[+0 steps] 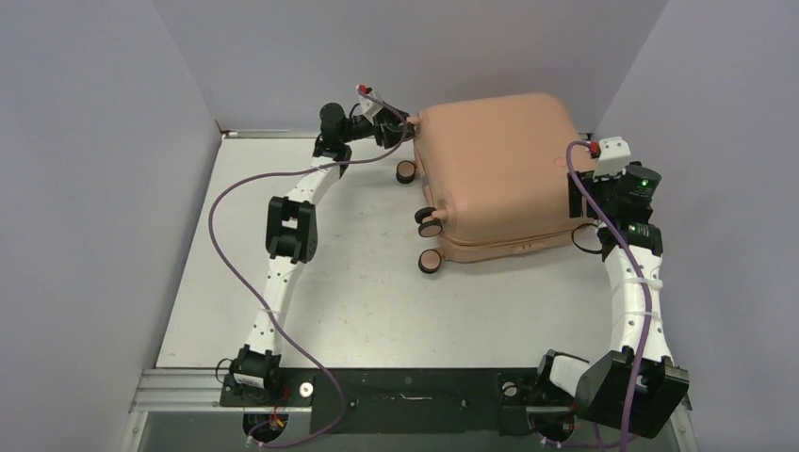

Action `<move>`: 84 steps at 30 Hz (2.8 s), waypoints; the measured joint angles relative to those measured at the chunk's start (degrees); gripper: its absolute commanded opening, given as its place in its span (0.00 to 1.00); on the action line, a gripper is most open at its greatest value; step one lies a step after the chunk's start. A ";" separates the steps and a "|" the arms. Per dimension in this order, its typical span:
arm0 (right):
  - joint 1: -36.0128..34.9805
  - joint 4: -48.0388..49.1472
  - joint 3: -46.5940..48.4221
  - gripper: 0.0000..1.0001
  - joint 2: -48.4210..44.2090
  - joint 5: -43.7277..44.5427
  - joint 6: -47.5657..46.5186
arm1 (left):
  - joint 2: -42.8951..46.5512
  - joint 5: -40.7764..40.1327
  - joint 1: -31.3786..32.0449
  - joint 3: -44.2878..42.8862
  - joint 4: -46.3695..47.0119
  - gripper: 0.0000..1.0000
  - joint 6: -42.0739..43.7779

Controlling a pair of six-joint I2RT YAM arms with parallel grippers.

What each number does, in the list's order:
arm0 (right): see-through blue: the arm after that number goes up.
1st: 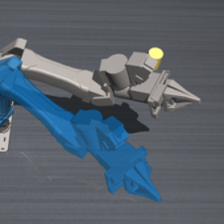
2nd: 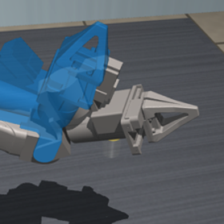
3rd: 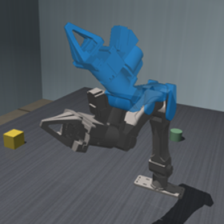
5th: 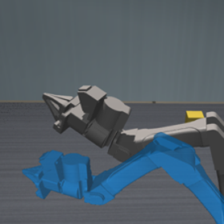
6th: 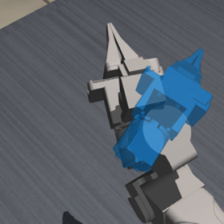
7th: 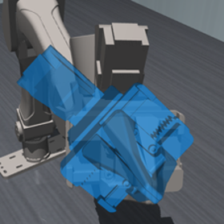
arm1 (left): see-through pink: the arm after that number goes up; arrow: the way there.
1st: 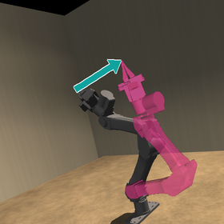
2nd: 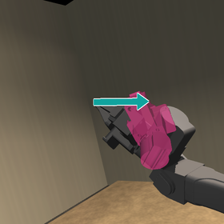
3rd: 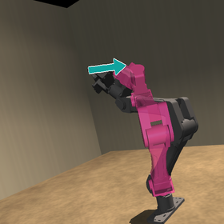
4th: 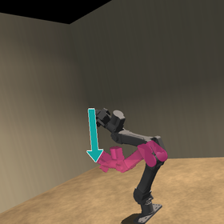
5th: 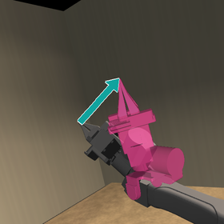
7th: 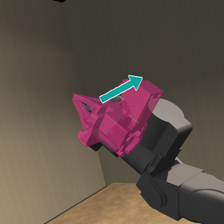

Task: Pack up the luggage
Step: Zip the luggage at the center of the board.

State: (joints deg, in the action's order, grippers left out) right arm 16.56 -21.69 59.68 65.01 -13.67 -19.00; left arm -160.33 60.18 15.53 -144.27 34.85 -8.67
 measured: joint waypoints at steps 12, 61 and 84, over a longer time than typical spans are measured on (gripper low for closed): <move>2.51 5.16 0.37 0.81 2.19 8.46 0.92 | 8.72 1.44 -2.97 17.38 9.22 0.00 -17.59; -1.64 14.10 -5.14 0.58 29.86 -33.64 -19.63 | 23.06 6.08 -17.20 45.16 24.63 0.00 -26.25; 0.98 7.85 -2.25 0.05 29.20 -41.27 -28.70 | 25.14 4.28 -17.27 48.78 25.35 0.00 -26.60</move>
State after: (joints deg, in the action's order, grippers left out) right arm 17.54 -13.85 57.43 94.21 -54.94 -47.70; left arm -135.20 64.47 -1.74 -95.48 60.20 -35.27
